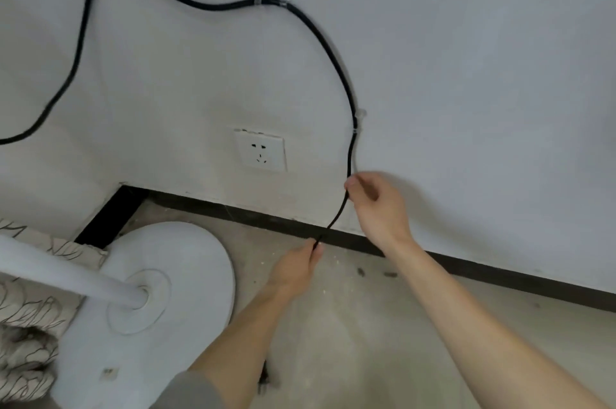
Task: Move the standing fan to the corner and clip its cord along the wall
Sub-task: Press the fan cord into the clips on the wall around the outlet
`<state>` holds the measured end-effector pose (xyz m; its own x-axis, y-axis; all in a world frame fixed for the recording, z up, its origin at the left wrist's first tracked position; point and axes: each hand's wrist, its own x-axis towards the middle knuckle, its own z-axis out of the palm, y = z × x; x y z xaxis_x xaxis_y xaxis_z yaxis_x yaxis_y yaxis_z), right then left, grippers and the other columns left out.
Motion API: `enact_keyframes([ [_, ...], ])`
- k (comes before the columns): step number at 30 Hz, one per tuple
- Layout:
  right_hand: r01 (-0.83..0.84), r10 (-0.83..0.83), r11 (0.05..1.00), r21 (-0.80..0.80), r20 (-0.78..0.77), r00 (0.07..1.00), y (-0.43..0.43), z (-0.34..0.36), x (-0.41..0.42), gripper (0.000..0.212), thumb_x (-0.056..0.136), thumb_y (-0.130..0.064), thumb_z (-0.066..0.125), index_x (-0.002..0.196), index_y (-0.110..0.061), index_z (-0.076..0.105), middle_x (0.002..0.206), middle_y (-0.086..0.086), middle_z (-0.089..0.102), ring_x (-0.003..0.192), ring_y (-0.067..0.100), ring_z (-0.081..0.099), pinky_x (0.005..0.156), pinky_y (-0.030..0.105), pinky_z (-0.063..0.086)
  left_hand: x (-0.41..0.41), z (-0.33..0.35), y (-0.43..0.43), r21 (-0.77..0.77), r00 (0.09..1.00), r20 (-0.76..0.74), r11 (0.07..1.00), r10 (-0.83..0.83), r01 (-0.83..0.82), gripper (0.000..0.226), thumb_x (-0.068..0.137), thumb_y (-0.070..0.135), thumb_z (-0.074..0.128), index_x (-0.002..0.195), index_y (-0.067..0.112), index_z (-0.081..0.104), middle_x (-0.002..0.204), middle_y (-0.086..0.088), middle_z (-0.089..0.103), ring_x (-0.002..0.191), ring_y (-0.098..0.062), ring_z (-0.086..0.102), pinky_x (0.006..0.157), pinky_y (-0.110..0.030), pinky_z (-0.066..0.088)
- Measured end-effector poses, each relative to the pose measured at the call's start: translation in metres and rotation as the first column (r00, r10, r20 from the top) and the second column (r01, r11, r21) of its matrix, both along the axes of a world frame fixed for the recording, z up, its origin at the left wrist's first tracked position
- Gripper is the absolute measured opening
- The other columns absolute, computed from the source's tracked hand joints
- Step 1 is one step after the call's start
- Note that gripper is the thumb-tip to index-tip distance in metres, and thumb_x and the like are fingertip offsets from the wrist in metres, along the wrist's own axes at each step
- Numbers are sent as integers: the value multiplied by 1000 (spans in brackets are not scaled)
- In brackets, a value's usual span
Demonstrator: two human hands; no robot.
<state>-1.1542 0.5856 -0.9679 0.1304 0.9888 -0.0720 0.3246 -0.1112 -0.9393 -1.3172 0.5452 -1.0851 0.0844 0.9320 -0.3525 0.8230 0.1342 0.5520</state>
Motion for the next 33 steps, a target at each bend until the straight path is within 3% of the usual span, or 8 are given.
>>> enact_keyframes([
  [5, -57, 70, 991, -120, 106, 992, -5, -7, -7, 24, 92, -44, 62, 111, -30, 63, 99, -15, 68, 90, -1, 63, 73, 10, 40, -29, 16, 20, 127, 960, -230, 973, -158, 191, 40, 106, 42, 26, 129, 15, 46, 107, -16, 62, 98, -36, 62, 77, -37, 48],
  [9, -52, 73, 984, -172, 119, 990, -3, -24, -25, 17, 92, -43, 60, 105, -31, 61, 99, -6, 73, 94, 13, 69, 84, 29, 50, -51, 30, 41, 144, 882, -418, 943, -216, 299, 45, 105, 46, 29, 137, 18, 46, 113, -17, 63, 107, -35, 58, 79, -41, 50],
  [13, -48, 66, 968, -246, 65, 996, 3, -34, -42, 13, 95, -36, 56, 85, -30, 62, 78, -6, 76, 76, 15, 75, 84, 45, 60, -71, 33, 47, 134, 835, -487, 923, -256, 361, 45, 105, 48, 29, 133, 17, 46, 106, -16, 66, 102, -35, 60, 72, -39, 49],
  [16, -34, 51, 966, -256, 60, 997, 14, -42, -55, 21, 97, -34, 54, 80, -26, 64, 73, -7, 76, 73, 14, 75, 83, 47, 61, -83, 36, 55, 153, 849, -456, 916, -268, 371, 44, 104, 48, 28, 123, 13, 48, 99, -17, 66, 94, -36, 62, 71, -41, 51],
  [20, 92, -80, 979, -185, 67, 995, 27, -47, -70, 22, 99, -29, 53, 79, -25, 62, 68, -13, 72, 73, 12, 74, 88, 43, 58, -102, 36, 60, 233, 943, -278, 939, -186, 254, 43, 104, 46, 29, 104, 11, 52, 88, -13, 65, 82, -33, 62, 68, -43, 52],
  [25, 216, -212, 962, -166, 40, 976, 30, -53, -90, 21, 98, -29, 56, 87, -13, 65, 66, -15, 70, 61, -1, 69, 85, 40, 58, -135, 19, 60, 251, 987, -148, 964, -55, 91, 36, 105, 42, 34, 108, 15, 57, 89, -9, 66, 83, -28, 63, 73, -44, 54],
  [27, 258, -260, 951, -172, 10, 966, 31, -54, -93, 22, 96, -28, 58, 90, -9, 66, 67, -12, 72, 66, 4, 72, 85, 41, 59, -131, 17, 63, 292, 995, -101, 955, -15, 44, 34, 104, 41, 37, 110, 17, 61, 90, -8, 69, 83, -27, 64, 72, -42, 54],
  [33, 255, -271, 920, -299, -13, 962, 34, -61, -88, 23, 91, -31, 65, 69, -22, 69, 61, -6, 75, 63, 12, 75, 77, 37, 64, -120, 9, 70, 354, 985, -174, 933, 7, 56, 37, 103, 46, 37, 105, 21, 63, 88, -5, 71, 80, -29, 66, 60, -34, 50],
])
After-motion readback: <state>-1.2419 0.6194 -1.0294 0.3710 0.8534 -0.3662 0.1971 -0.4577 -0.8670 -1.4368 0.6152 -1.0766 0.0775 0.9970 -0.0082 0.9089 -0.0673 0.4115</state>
